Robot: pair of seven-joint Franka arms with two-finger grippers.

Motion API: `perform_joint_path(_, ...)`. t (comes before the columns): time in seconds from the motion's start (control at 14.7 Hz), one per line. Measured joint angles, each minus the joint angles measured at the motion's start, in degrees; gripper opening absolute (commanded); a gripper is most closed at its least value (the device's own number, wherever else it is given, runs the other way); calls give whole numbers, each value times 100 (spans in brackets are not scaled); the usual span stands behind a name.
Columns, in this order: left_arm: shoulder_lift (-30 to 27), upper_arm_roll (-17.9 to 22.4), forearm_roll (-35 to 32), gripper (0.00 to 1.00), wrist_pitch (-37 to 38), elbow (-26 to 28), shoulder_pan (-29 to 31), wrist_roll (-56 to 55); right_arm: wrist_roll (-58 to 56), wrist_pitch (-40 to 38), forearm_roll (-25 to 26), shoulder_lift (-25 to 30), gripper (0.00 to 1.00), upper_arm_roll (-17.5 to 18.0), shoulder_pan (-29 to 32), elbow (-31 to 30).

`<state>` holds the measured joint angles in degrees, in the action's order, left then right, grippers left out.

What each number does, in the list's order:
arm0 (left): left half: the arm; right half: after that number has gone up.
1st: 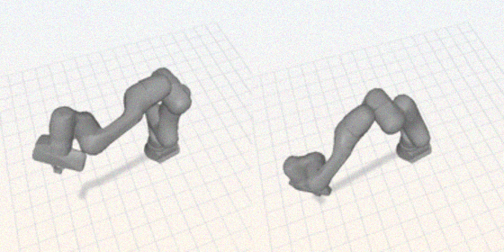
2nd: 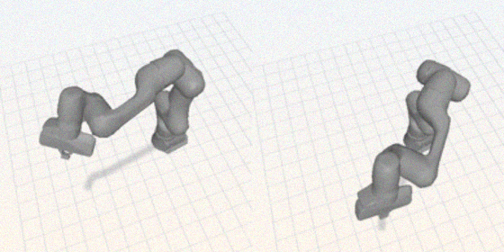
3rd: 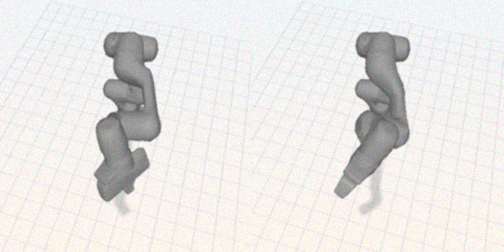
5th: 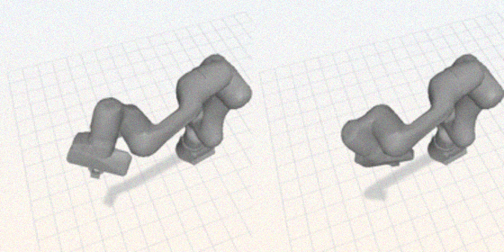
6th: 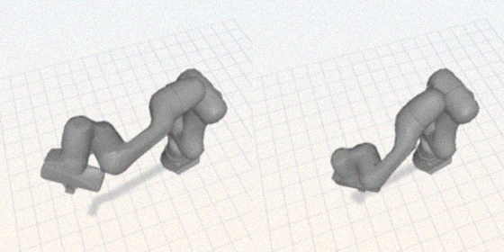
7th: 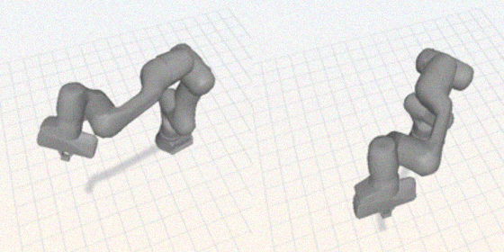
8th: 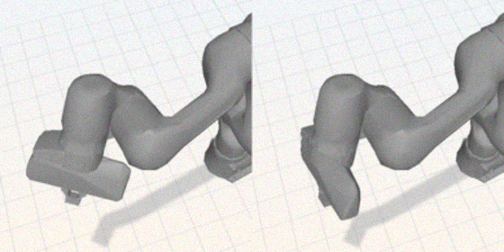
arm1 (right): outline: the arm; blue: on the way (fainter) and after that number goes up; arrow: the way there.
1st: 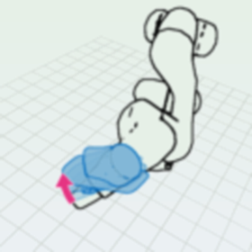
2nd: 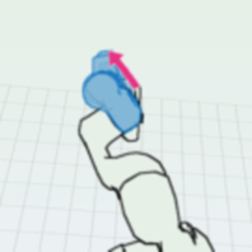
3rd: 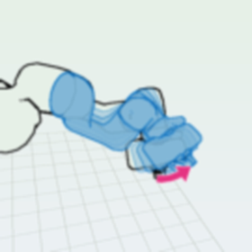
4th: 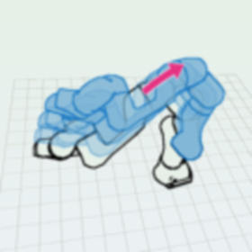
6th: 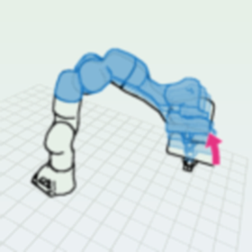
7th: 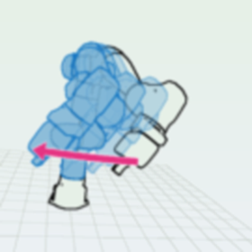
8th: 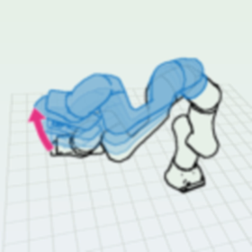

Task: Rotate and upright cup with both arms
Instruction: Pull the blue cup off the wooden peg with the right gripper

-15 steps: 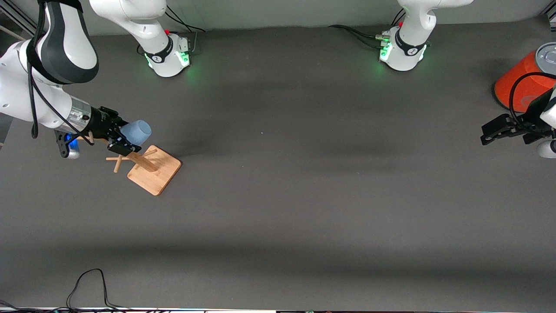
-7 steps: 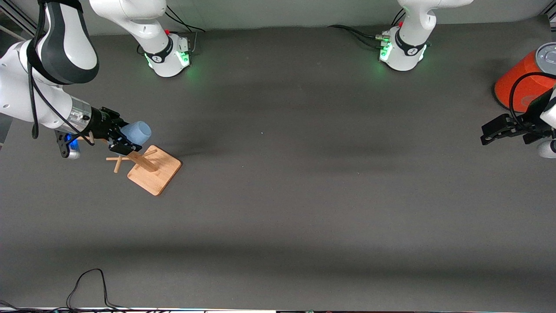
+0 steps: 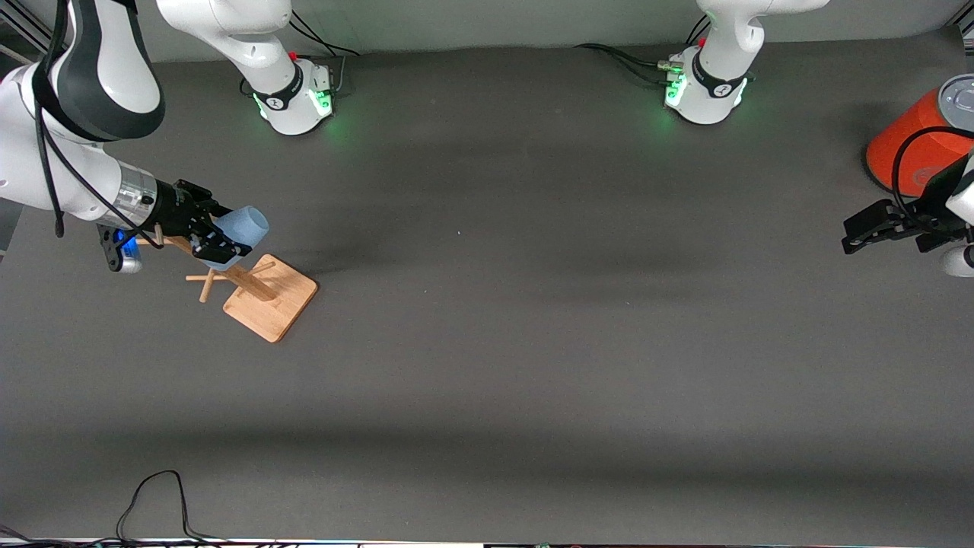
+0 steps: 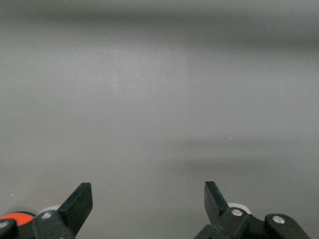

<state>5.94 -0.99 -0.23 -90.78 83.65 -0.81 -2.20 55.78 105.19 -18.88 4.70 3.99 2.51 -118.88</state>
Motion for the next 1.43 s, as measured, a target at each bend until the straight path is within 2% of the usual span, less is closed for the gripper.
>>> perform_joint_path(0.27, 0, 0, 0, 100, 0, 0, 0, 0, 1, -155, -142, 60, 84, 0, -1, 44)
perform_joint_path(0.34, 0, 0, 0, 100, 0, 0, 0, 0, 1, -160, -143, 63, 96, 0, -1, 44)
perform_joint_path(0.41, 0, 0, 0, 100, 0, 0, 0, 0, 1, -161, -143, 63, 100, 0, -1, 44)
perform_joint_path(0.95, 0, 0, 0, 100, 0, 1, 0, 0, -30, -52, -124, 15, 100, -5, 3, 112)
perform_joint_path(1.29, 0, 1, 0, 100, 0, 1, 0, 0, -656, 56, -98, -294, 100, -439, 17, 116)
perform_joint_path(1.43, 0, 1, 0, 100, 0, 1, 0, 0, -691, 68, -98, -345, 100, -456, 12, 124)
